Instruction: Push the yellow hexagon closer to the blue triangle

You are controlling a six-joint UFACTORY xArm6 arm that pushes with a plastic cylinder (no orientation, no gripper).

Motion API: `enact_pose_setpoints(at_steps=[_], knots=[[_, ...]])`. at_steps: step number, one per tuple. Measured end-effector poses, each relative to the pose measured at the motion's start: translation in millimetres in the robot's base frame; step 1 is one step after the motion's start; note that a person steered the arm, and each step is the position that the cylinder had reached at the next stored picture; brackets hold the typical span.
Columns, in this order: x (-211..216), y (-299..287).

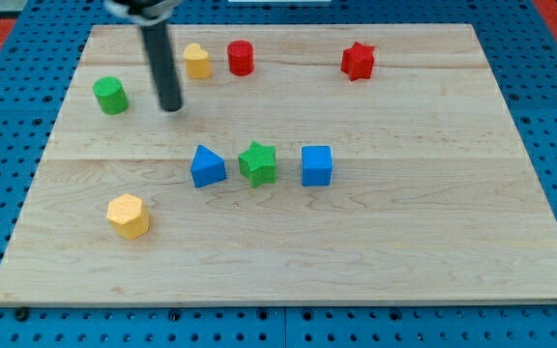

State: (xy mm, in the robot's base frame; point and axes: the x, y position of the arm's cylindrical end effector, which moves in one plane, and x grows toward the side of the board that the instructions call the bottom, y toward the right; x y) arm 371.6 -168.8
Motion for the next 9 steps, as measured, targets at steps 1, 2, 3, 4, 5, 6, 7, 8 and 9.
enact_pose_setpoints(at_steps=[1,2,3,4,5,6,7,8,9], knots=[[17.8,-48.7],[103.6,-69.5],[139.6,-122.0],[180.8,-109.4],[201.3,-77.4],[168.9,-47.7],[165.4,-2.6],[184.1,-7.8],[176.0,56.5]])
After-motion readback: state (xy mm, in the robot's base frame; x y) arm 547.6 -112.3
